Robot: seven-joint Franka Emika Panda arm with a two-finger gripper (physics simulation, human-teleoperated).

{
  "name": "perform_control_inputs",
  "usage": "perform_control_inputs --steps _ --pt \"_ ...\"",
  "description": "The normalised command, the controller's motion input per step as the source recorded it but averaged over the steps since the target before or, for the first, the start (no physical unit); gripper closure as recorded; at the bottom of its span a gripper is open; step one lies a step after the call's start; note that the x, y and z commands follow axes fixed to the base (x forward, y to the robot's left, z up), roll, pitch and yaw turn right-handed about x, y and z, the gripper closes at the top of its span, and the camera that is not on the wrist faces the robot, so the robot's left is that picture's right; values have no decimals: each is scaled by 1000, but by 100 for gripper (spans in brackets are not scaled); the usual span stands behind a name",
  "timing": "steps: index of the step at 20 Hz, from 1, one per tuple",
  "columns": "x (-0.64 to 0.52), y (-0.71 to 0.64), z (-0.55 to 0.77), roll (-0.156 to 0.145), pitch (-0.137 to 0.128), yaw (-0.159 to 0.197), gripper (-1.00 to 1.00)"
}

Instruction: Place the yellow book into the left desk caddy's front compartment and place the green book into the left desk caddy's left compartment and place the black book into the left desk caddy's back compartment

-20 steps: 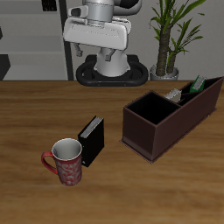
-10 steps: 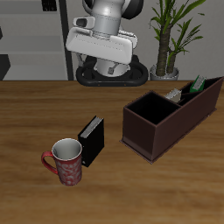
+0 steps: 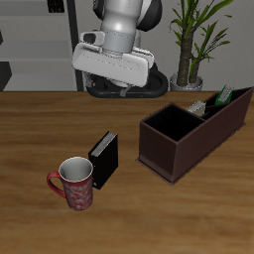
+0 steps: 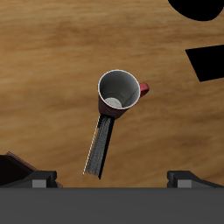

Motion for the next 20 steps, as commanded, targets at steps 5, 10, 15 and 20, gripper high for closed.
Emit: perform_control_inputs --steps 5,10,15,20 --pt "247 -211 -214 -20 23 -51 -100" --pt "192 -116 -194 -8 7 -2 -100" --pt "76 23 -222 -1 14 -2 -100" --pt "59 69 -231 14 35 -17 -100"
